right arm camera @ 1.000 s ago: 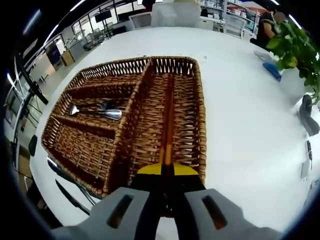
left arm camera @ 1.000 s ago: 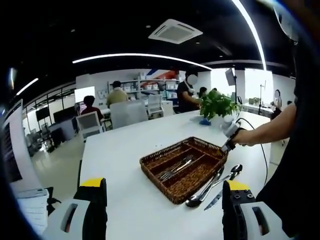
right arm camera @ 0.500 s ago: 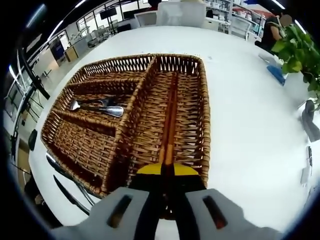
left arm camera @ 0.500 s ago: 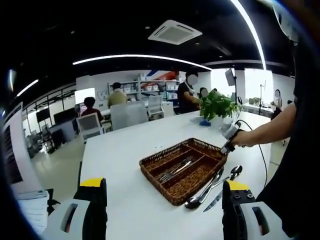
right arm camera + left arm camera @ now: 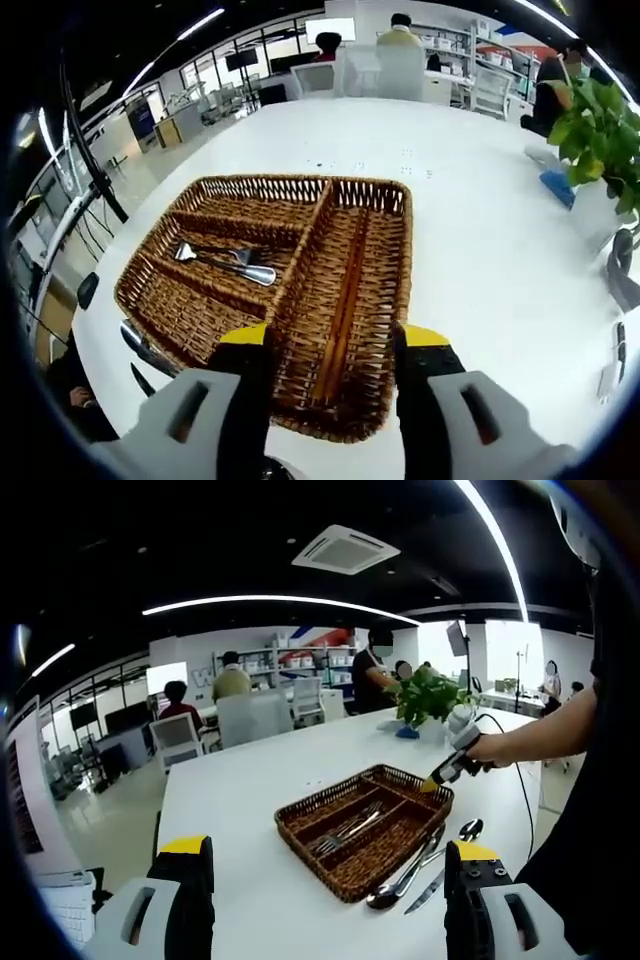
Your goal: Arrange the knives, forks, and spoons in their matching storage slots by inserting each utensil handle-first until every utensil is classified and aligned in the correct compartment
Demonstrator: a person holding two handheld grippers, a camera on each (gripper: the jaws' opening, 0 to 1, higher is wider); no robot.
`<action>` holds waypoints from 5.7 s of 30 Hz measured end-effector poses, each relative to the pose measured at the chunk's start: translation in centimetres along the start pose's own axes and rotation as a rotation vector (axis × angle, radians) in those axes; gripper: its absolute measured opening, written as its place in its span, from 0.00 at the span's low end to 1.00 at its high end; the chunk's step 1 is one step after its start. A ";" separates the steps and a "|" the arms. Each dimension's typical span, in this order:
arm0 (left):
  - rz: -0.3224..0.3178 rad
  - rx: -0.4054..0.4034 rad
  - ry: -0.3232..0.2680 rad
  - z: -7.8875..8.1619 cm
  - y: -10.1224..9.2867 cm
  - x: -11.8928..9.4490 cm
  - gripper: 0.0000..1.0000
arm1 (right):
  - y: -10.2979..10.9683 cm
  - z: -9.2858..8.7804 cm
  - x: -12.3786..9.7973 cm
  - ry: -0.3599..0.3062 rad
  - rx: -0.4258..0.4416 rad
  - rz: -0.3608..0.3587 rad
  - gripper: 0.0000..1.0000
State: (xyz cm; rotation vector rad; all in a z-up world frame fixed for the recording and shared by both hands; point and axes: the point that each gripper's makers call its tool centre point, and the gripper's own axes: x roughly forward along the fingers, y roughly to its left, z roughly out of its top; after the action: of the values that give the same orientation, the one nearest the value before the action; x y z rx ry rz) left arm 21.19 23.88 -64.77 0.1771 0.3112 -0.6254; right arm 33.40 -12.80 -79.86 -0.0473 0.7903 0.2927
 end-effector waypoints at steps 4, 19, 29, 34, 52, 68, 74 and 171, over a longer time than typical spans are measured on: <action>-0.008 -0.002 0.005 0.2 -0.1 0.3 1.00 | -0.5 2.5 -2.1 -0.101 0.020 0.024 0.59; -0.082 0.025 0.005 1.5 -1.5 2.4 1.00 | 1.8 5.3 -8.4 -0.370 -0.096 0.204 0.99; -0.072 0.021 0.037 0.5 -1.2 3.2 1.00 | 1.0 4.3 -14.7 -0.404 -0.158 0.163 0.99; -0.071 0.022 0.039 1.1 -3.0 3.0 1.00 | 0.7 3.2 -16.0 -0.381 -0.181 0.170 0.99; -0.137 0.086 0.092 4.3 -6.9 5.0 1.00 | 0.0 -0.1 -16.9 -0.326 -0.267 0.170 0.99; -0.328 0.352 0.334 2.9 -13.7 6.9 1.00 | 2.6 0.7 -17.6 -0.308 -0.329 0.280 0.99; -0.356 0.361 0.356 3.5 -13.6 8.7 1.00 | 2.0 -0.1 -17.6 -0.273 -0.343 0.279 0.99; -0.742 0.618 0.682 -15.4 -24.4 19.2 0.06 | -1.7 -0.5 -20.0 -0.301 -0.283 0.197 0.95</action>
State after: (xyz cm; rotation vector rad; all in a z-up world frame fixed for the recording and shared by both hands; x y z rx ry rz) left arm 17.75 -2.14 -87.38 0.9050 0.8555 -1.3883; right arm 20.26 -19.35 -66.22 -0.1876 0.4505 0.5836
